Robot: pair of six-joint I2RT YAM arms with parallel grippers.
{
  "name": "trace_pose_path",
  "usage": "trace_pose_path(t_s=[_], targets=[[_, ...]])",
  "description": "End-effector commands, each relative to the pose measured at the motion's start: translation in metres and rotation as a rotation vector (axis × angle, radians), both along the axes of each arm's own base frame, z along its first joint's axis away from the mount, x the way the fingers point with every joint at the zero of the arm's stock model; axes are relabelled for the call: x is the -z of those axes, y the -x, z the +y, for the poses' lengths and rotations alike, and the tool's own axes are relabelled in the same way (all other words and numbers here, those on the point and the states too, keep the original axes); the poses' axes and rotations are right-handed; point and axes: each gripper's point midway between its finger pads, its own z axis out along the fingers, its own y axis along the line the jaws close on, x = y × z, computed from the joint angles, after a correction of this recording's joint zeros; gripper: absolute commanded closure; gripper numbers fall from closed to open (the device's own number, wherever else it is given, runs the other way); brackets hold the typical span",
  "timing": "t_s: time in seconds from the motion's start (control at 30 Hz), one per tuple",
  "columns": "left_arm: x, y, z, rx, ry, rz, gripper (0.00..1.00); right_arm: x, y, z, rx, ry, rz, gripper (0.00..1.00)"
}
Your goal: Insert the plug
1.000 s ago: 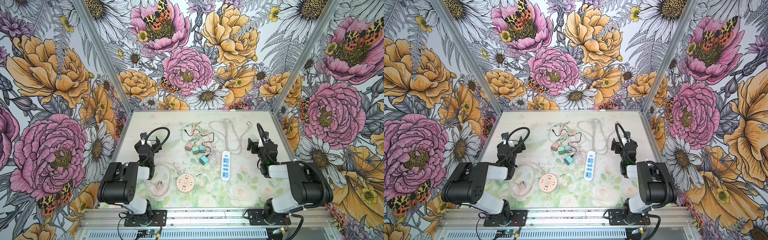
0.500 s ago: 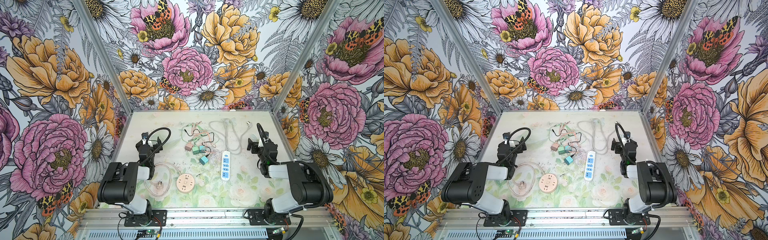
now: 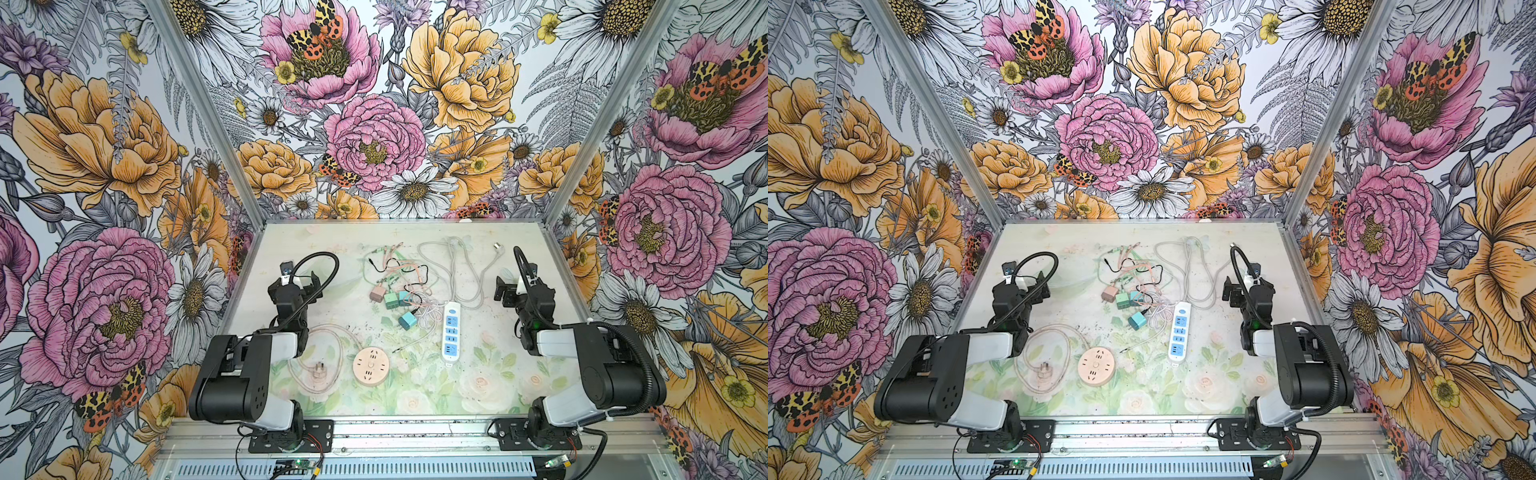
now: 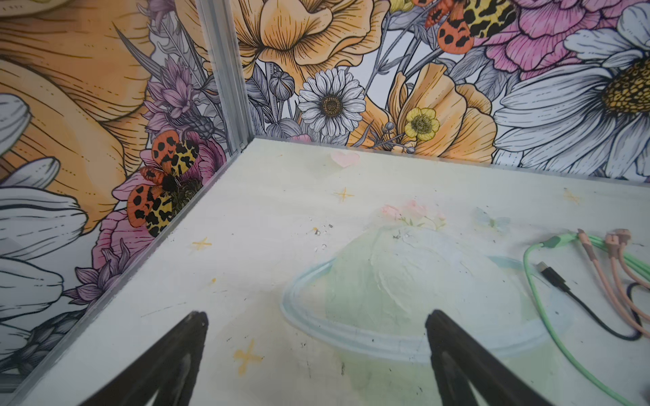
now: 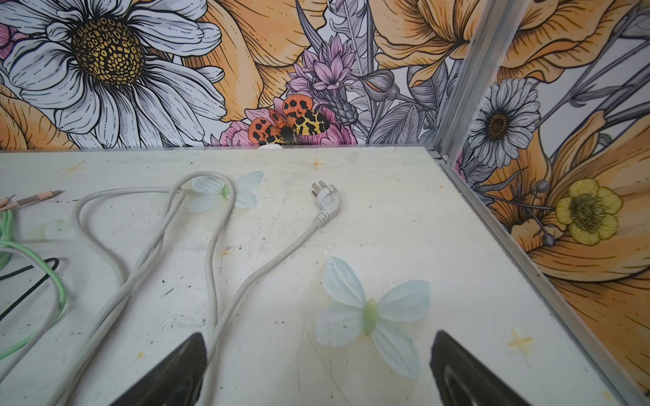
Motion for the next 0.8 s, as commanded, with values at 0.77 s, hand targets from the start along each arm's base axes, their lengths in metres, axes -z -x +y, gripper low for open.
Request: trace_pose_path(t_s=[0.77], targets=[[-0.088, 0.055, -0.118, 0.173, 0.137, 0.273, 0.20, -0.095, 0.053, 0.039, 0.158, -0.110, 0.206, 0.17]])
